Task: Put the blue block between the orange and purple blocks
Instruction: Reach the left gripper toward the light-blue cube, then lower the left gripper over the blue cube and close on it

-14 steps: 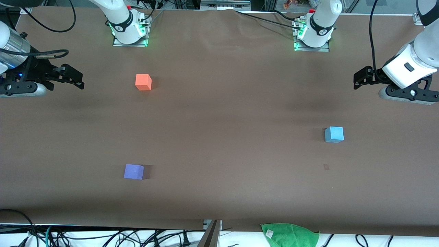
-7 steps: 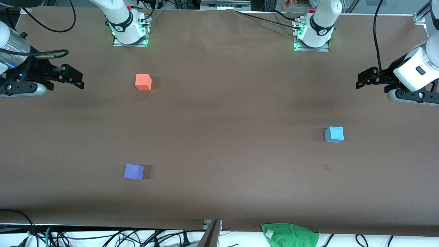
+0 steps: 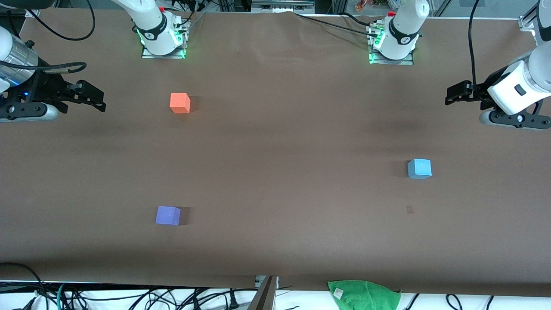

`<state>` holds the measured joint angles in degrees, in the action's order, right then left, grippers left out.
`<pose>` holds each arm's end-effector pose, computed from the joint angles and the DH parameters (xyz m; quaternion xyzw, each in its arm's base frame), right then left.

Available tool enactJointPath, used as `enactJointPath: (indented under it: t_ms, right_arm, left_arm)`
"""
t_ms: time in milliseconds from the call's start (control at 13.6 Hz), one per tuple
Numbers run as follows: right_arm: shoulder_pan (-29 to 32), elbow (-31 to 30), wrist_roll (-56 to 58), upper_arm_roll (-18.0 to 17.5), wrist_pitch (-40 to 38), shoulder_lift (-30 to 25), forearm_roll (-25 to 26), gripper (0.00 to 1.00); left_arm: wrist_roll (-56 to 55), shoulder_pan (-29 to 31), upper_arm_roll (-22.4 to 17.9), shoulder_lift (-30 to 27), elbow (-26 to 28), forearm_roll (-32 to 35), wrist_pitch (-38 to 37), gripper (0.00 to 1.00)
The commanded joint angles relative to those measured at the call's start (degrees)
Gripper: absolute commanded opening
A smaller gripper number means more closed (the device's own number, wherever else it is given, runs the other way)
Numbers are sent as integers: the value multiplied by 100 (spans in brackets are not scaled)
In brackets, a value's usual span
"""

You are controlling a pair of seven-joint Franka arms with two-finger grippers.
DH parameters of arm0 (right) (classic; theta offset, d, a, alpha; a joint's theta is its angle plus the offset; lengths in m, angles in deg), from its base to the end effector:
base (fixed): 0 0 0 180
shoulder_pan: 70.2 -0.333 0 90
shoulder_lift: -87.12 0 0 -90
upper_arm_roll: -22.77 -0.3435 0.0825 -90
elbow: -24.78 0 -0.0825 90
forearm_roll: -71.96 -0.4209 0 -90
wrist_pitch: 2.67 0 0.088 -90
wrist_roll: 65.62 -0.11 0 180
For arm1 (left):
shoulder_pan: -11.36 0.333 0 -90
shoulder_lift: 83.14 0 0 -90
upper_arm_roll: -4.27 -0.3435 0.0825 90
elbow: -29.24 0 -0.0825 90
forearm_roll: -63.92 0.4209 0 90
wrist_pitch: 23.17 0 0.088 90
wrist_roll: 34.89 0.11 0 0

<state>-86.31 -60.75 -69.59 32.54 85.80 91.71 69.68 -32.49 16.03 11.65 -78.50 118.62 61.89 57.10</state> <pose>0.6105 0.0768 0.6386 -0.9996 -0.0211 0.0149 0.0118 0.5941 -0.0295 0.5942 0.9915 -0.0455 -0.1194 0.0226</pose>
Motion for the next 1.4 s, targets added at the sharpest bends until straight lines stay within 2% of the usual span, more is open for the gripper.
enactJointPath:
  t_ms: [0,221,368,1032,1179,1326]
  right_arm:
    - [11,27,72,-10,-75,-72,35,100]
    - [11,36,72,-2,-75,-72,26,100]
    - [11,27,72,-2,-84,-72,18,100]
    - [11,27,72,-28,-66,-72,9,100]
    - [11,27,72,-28,-66,-72,9,100]
    - [11,27,72,-19,-66,-72,9,100]
  left_arm:
    - [94,8,18,125,-140,141,-204,100]
    - [121,-45,44,142,-52,281,-161,100]
    - [129,-45,45,343,140,352,259,100]
    - [77,34,36,1345,1282,361,3237,100]
    - [68,25,36,1329,1949,693,4247,100]
    - [42,34,36,1346,2477,897,4916,100]
